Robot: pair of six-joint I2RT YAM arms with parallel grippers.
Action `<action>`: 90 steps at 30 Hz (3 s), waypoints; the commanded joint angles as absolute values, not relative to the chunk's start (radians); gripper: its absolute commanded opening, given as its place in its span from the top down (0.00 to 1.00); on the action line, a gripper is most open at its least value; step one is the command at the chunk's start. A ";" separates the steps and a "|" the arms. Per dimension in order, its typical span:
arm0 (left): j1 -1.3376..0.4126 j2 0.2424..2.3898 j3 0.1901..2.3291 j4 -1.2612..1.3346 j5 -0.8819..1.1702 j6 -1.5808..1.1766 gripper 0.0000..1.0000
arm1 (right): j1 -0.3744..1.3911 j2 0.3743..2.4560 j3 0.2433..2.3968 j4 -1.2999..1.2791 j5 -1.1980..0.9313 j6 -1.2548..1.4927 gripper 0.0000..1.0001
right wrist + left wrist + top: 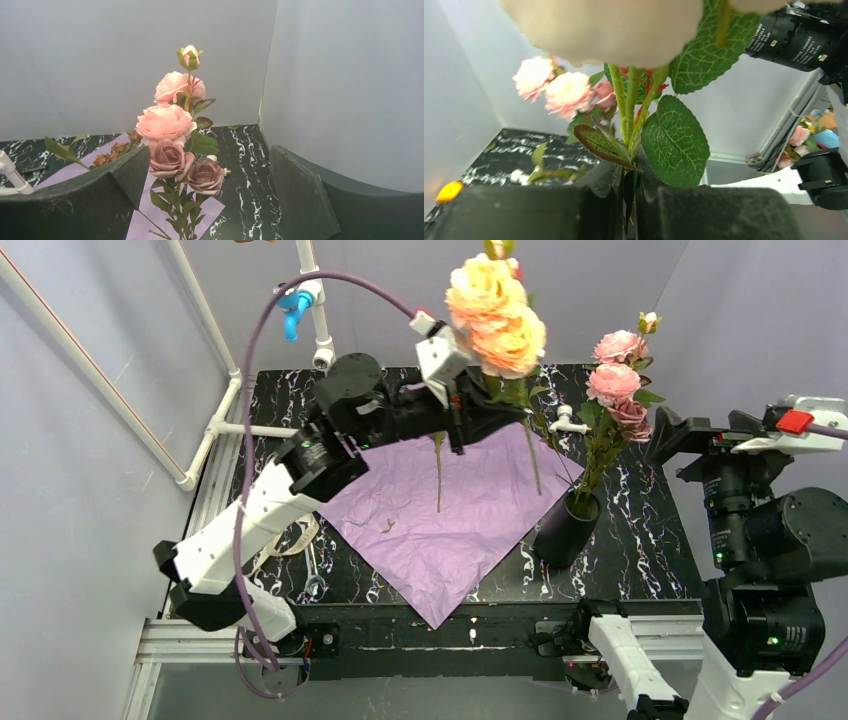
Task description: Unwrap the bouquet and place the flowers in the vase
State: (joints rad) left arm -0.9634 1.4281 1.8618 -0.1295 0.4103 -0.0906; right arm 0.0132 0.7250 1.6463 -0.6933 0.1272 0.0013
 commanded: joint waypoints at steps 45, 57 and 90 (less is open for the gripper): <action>-1.170 1.814 1.814 0.041 0.252 0.052 1.00 | -0.111 0.589 1.674 -0.715 0.123 0.054 0.02; -1.166 1.828 1.834 -0.086 0.246 0.018 0.44 | -0.112 0.677 1.669 -0.715 0.144 0.040 0.00; -0.669 1.904 1.933 -0.633 -0.133 -0.191 0.27 | -0.109 0.752 1.669 -0.650 0.166 0.044 0.00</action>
